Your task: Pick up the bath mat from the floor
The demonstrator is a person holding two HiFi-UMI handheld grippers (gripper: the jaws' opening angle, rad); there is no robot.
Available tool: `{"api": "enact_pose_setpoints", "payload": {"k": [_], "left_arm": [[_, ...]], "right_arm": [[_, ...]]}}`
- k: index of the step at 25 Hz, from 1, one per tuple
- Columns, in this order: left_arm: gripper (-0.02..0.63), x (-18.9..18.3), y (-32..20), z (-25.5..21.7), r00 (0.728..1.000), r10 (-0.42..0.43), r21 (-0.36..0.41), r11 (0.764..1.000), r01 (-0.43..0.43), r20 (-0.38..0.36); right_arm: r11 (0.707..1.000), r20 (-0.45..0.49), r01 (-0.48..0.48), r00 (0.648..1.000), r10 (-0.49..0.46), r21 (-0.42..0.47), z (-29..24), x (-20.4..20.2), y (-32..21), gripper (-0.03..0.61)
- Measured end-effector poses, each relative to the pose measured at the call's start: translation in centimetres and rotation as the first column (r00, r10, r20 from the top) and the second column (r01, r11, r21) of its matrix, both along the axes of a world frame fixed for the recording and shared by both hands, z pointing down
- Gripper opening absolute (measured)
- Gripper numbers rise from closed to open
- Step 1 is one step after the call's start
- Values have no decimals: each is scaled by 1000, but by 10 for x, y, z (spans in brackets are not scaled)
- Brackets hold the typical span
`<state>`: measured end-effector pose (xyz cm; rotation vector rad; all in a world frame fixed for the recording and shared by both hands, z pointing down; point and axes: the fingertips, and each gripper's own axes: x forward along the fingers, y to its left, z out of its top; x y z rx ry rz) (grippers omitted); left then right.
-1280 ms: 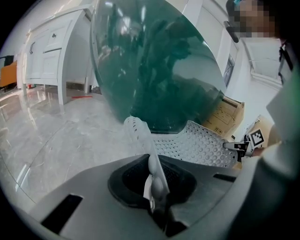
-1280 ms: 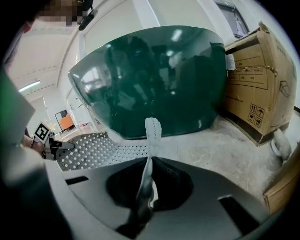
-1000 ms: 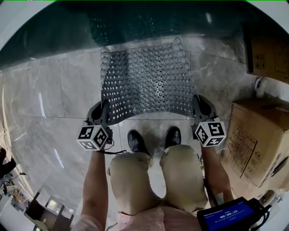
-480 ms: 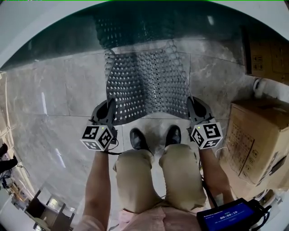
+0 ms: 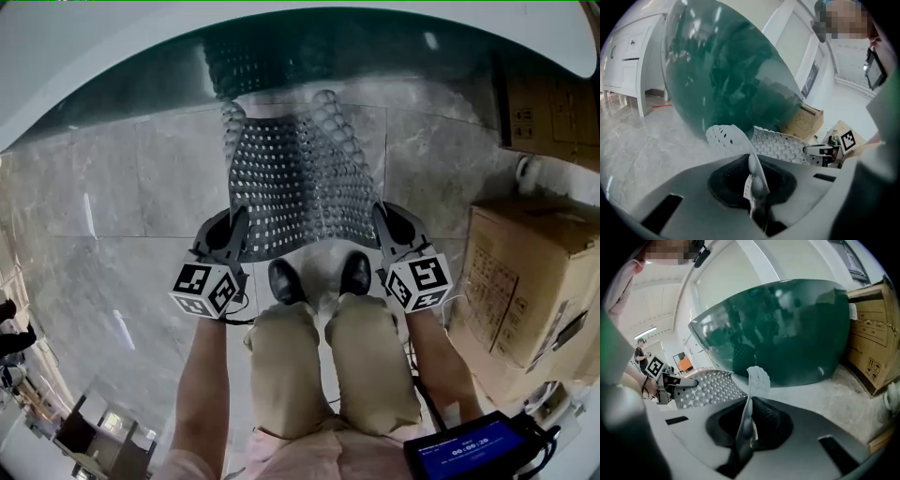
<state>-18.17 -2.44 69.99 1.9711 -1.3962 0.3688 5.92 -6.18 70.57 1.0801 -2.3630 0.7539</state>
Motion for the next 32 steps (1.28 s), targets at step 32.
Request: {"api": "enact_pose_setpoints", "payload": {"k": [32], "left_arm": [[34, 18, 26, -273, 996, 66, 60, 996, -63, -59]], "right_arm": [[994, 50, 112, 992, -113, 21, -270, -62, 40, 26]]}}
